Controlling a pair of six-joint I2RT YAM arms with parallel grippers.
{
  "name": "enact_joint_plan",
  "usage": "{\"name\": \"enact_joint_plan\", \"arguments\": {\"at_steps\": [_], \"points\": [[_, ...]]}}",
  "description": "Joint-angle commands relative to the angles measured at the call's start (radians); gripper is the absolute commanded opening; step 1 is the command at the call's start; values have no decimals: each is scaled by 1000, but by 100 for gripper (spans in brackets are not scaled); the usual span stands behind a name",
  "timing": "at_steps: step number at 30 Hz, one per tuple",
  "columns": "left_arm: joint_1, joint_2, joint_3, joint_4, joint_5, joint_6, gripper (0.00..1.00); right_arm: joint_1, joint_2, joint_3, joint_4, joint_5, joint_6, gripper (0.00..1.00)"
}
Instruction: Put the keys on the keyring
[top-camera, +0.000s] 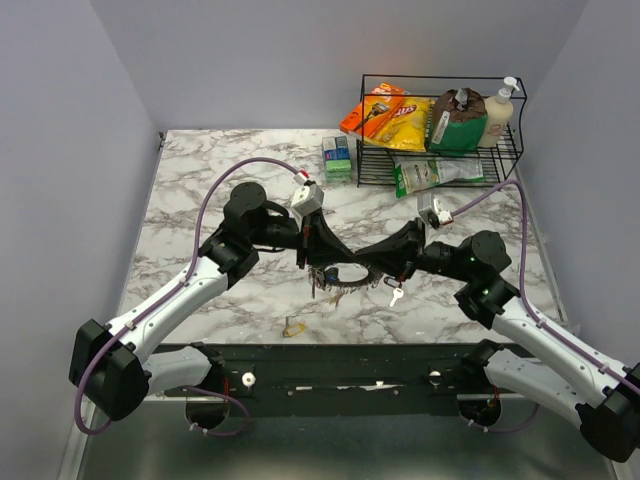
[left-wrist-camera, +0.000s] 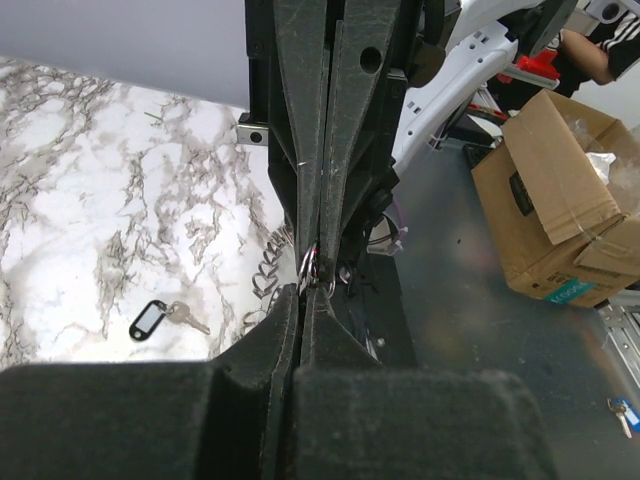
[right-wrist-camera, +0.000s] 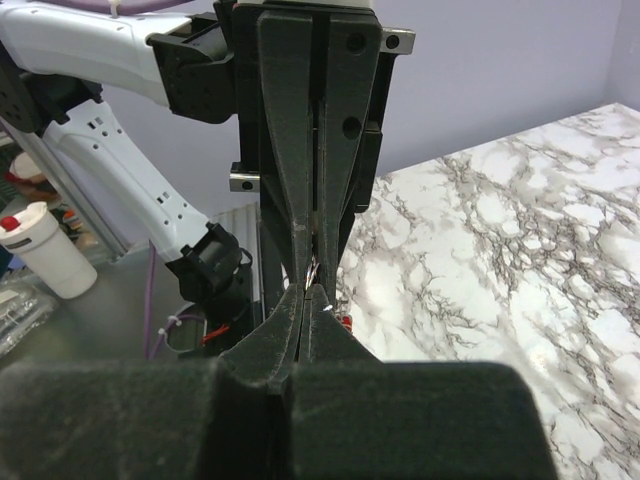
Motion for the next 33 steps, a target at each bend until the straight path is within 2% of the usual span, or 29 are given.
{"name": "enact_joint_plan", "arguments": {"at_steps": [1,5,8,11,12,14,15,18,21,24,28,33], "points": [[-5,-1,10,30,-20,-1,0,1,-8,-12,51,-4,-2,0],[-5,-14,28,-62,-73,72,0,1,-9,-14,39,16,0,2],[-5,-24,45,-140,-121,120,0,1,-6,-18,33,28,-3,8],[-5,-31,51,-188,-175,141,0,1,-3,-17,15,50,-2,18],[-5,-39,50,-206,-197,155,0,1,-5,-15,8,59,-3,35],[-5,-45,46,-225,-254,172,0,3,-14,-20,-12,96,-8,49],[-4,-51,46,-245,-280,192,0,1,-28,-22,-19,112,-9,61],[-5,-63,49,-318,-362,229,0,1,-60,-26,-70,192,-23,77],[-7,-89,39,-355,-428,273,0,1,-86,-37,-143,289,-31,88],[-10,-123,26,-390,-493,321,0,1,-115,-38,-255,416,-23,92],[-10,-142,40,-481,-557,377,0,1,-128,-22,-464,586,0,93],[-10,-155,43,-553,-597,423,0,1,24,55,-842,835,106,91]]}}
